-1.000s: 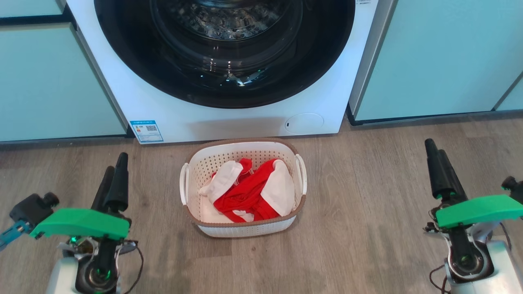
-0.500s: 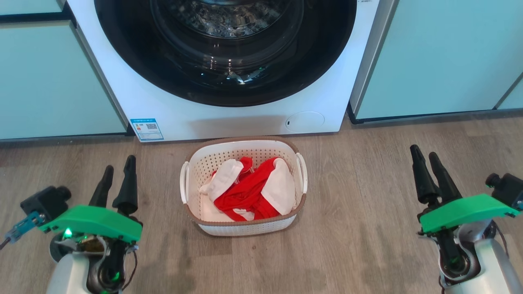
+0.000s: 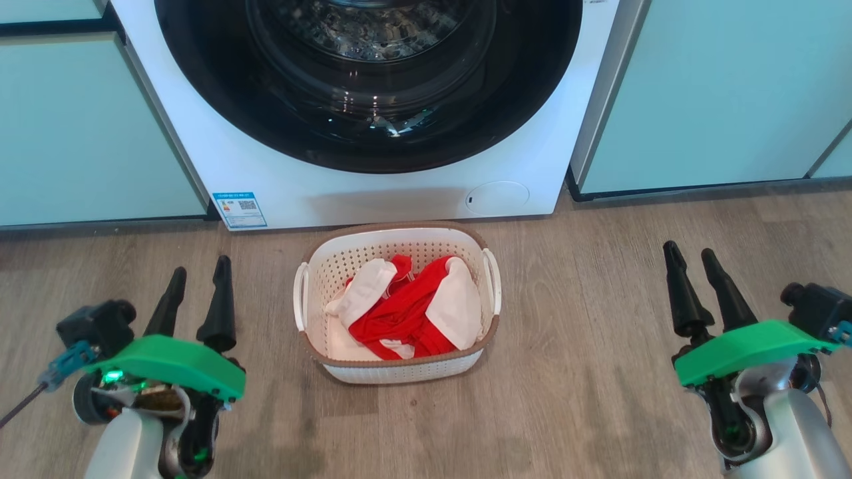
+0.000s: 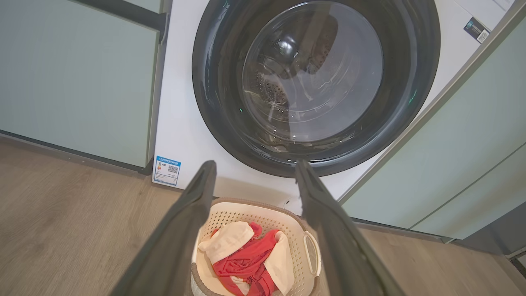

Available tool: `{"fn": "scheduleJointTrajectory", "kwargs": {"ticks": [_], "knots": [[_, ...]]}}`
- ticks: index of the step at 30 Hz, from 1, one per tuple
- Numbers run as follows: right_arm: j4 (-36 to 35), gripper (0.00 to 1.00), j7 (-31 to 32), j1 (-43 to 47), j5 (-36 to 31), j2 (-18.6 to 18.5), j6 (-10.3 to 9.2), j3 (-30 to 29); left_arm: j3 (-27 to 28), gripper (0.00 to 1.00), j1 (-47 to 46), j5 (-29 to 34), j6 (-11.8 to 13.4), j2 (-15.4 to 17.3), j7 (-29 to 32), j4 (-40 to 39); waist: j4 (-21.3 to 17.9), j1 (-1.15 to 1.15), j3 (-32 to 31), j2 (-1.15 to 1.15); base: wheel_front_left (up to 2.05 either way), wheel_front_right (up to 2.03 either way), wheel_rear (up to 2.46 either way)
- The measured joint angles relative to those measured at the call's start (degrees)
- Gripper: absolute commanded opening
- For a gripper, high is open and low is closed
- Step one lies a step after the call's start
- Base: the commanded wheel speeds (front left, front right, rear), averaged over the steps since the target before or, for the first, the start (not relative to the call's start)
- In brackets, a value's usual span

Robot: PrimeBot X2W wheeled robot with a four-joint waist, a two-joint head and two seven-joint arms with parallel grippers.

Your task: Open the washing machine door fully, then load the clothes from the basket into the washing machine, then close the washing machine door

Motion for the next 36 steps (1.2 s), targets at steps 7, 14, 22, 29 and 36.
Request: {"fn": "scheduleJointTrajectory", "kwargs": {"ticks": [7,14,22,29,36], "knots": [[-0.32,1.0,-0.65,-0.02,-4.42,0.03,0.0,0.01,-0.67,1.0,0.01,3.68,0.89,0.07,-0.74,0.21,0.05,0.0,0.05,0.0,0.0,0.0,0.0],[-1.43,1.0,-1.18,-0.14,-9.25,0.03,0.01,1.05,-1.63,1.0,0.0,7.35,1.52,0.34,-2.15,0.79,0.25,0.0,0.39,0.0,0.0,0.0,0.0],[-1.53,1.0,-1.18,-1.05,-13.38,0.01,0.01,1.34,-1.65,1.0,-0.02,9.4,1.58,0.24,-3.22,2.85,0.43,0.0,0.56,0.0,0.0,0.0,0.0],[-1.56,1.0,-1.18,-1.04,-17.12,0.02,0.01,1.31,-1.62,1.0,-0.28,12.33,2.08,0.25,-3.57,3.75,0.55,0.0,0.47,0.0,0.0,0.0,0.0],[-1.56,1.0,-1.8,-1.04,-19.89,0.16,0.01,0.68,-1.59,1.0,-0.94,15.0,2.6,0.3,-4.35,4.39,0.62,0.0,0.5,0.0,0.0,0.0,0.0]]}}
